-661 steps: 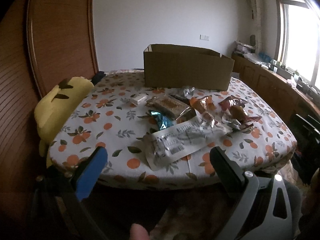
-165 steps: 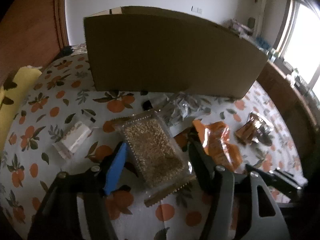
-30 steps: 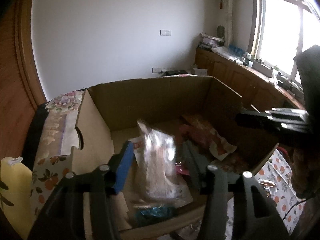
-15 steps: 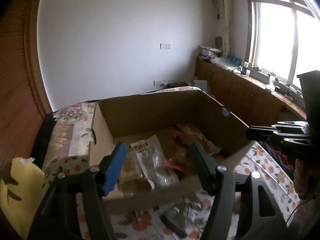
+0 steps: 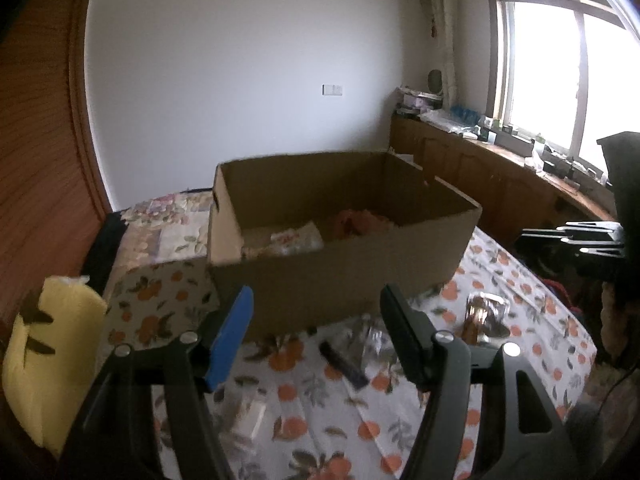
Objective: Organize snacks
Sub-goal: 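Move left tool to the small white wrapped bar while right tool approaches the brown wrapped snack, then close left tool on the white wrapped bar while right tool lowers toward the brown snack, then hold the white bar in left tool while right tool grasps the brown wrapped snack, then carry the white bar with left tool while right tool carries the brown snack over the box, then open both tools to drop the white bar and brown snack into the box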
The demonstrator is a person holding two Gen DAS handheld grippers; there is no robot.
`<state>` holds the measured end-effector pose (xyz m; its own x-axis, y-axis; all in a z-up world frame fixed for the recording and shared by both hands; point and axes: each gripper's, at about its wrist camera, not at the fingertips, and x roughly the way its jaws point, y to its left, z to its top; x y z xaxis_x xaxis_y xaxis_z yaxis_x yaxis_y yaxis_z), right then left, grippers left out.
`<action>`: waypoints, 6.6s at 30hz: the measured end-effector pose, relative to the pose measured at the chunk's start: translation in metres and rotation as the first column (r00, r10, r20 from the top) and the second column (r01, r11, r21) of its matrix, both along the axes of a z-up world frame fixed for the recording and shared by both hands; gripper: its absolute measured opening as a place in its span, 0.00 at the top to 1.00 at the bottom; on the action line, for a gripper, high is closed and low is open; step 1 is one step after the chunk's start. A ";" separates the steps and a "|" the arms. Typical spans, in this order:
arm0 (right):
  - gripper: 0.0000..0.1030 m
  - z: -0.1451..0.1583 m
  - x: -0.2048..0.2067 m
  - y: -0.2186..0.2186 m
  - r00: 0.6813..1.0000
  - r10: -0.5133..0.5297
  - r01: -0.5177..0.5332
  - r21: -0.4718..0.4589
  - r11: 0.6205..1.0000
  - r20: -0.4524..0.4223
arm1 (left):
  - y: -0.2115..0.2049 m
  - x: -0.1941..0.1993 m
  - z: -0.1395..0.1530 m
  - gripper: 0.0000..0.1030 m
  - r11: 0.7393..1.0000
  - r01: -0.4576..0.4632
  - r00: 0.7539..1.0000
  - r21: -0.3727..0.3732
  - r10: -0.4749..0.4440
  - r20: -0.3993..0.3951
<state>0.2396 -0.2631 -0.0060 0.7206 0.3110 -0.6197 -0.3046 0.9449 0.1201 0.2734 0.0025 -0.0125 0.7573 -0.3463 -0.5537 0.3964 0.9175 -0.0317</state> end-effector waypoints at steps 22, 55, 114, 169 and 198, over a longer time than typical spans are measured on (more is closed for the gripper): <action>0.67 -0.086 -0.026 -0.027 0.995 -0.056 0.054 -0.020 0.998 -0.086 | 0.018 -0.020 -0.078 0.36 0.993 -0.064 0.992 0.096 0.074 -0.098; 0.57 -0.107 -0.017 -0.032 0.987 -0.073 0.076 0.018 0.997 -0.140 | 0.031 0.008 -0.102 0.82 0.998 -0.007 0.970 0.056 0.020 -0.241; 0.81 -0.083 0.011 0.031 0.987 -0.078 0.053 -0.178 0.983 -0.137 | -0.011 -0.066 -0.048 0.82 0.993 0.090 0.987 -0.080 -0.100 -0.125; 0.81 0.033 0.047 0.042 0.995 0.063 -0.056 -0.095 0.994 0.073 | -0.030 0.030 0.046 0.82 0.995 0.089 0.994 -0.051 -0.086 0.061; 0.81 -0.015 0.186 0.068 0.999 0.050 -0.052 -0.111 0.993 -0.020 | -0.044 0.170 -0.008 0.81 0.994 0.103 0.991 0.018 -0.101 -0.090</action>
<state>0.4252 -0.1951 -0.0211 0.6948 0.2756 -0.6643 -0.3515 0.9360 0.0207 0.4435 -0.0412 -0.0203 0.6660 -0.4062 -0.6257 0.4847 0.8732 -0.0509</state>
